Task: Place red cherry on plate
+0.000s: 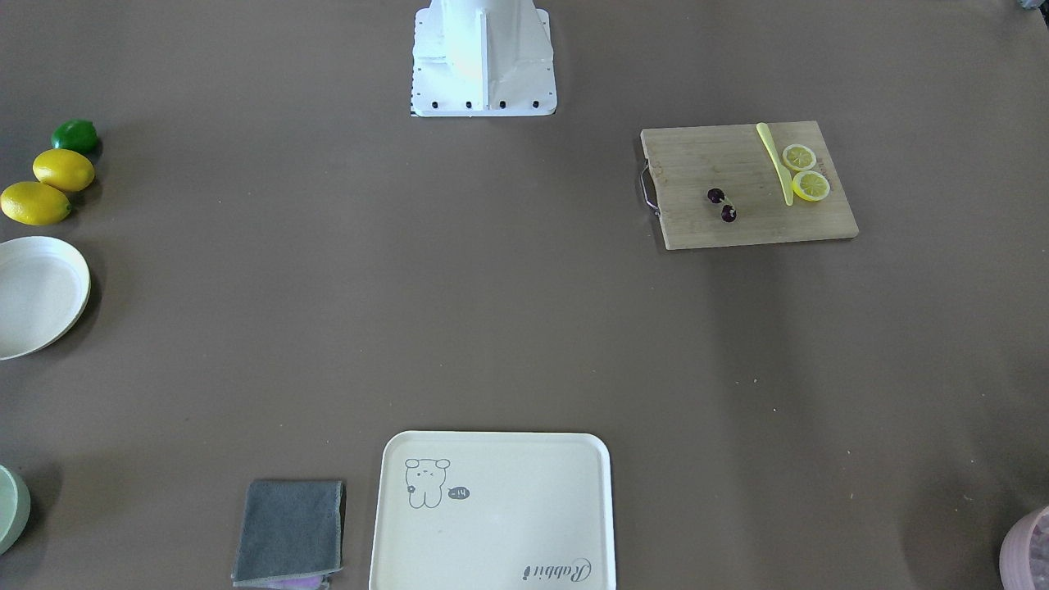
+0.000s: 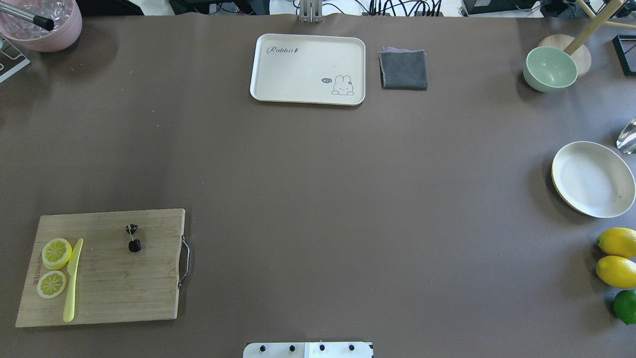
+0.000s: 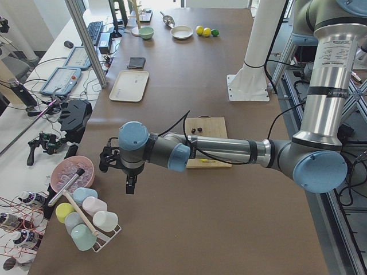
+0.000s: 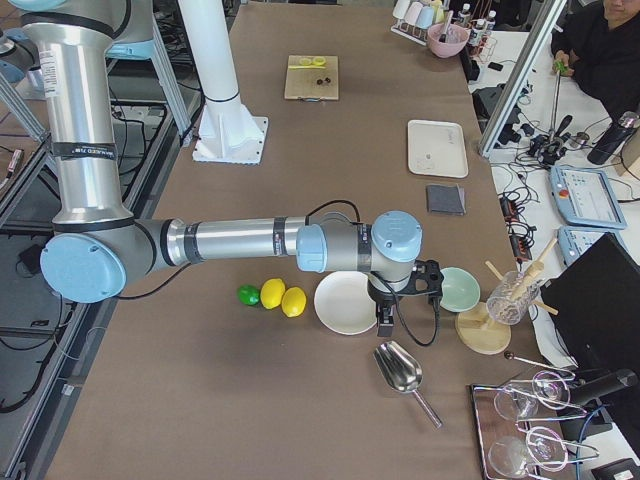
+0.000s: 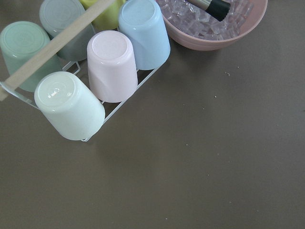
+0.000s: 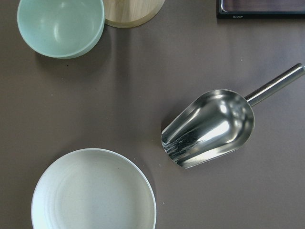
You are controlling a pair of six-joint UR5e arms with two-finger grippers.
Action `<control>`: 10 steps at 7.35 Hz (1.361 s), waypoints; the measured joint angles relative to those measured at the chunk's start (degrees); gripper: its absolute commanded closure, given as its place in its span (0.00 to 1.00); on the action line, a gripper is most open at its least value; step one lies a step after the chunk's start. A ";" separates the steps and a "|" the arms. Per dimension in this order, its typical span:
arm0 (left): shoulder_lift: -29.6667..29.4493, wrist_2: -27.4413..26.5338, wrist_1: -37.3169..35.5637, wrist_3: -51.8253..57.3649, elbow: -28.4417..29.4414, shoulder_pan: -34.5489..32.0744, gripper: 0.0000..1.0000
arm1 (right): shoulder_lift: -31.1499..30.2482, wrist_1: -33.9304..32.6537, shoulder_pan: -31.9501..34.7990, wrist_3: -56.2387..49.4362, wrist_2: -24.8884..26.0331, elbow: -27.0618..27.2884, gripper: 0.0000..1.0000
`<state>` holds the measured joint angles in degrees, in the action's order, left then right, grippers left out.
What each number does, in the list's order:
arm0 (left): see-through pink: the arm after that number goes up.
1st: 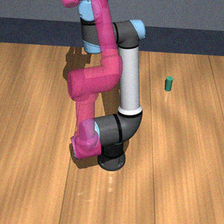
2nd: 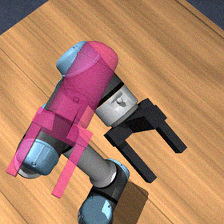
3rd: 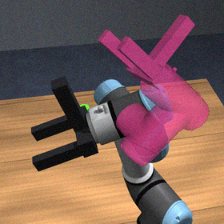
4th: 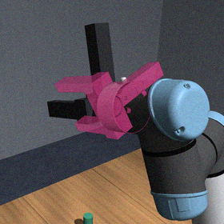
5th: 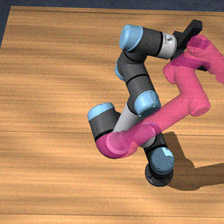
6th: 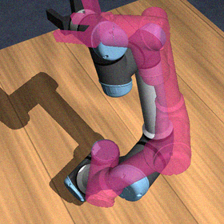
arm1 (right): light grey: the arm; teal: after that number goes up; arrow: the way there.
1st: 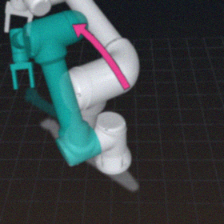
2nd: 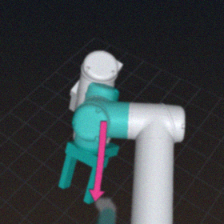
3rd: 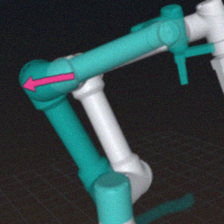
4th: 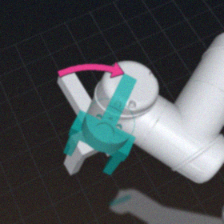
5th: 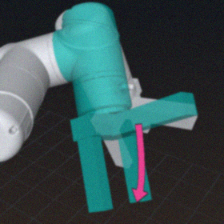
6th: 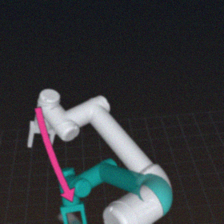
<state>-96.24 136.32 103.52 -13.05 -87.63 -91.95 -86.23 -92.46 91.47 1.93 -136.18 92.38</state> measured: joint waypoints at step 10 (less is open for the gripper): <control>-0.08 0.00 0.19 0.04 -0.40 -0.04 0.02 | -2.65 34.23 -11.39 15.79 1.66 -18.80 0.00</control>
<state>-96.32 136.32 103.72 -13.01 -88.03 -91.99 -88.89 -58.23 80.08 17.72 -134.51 73.58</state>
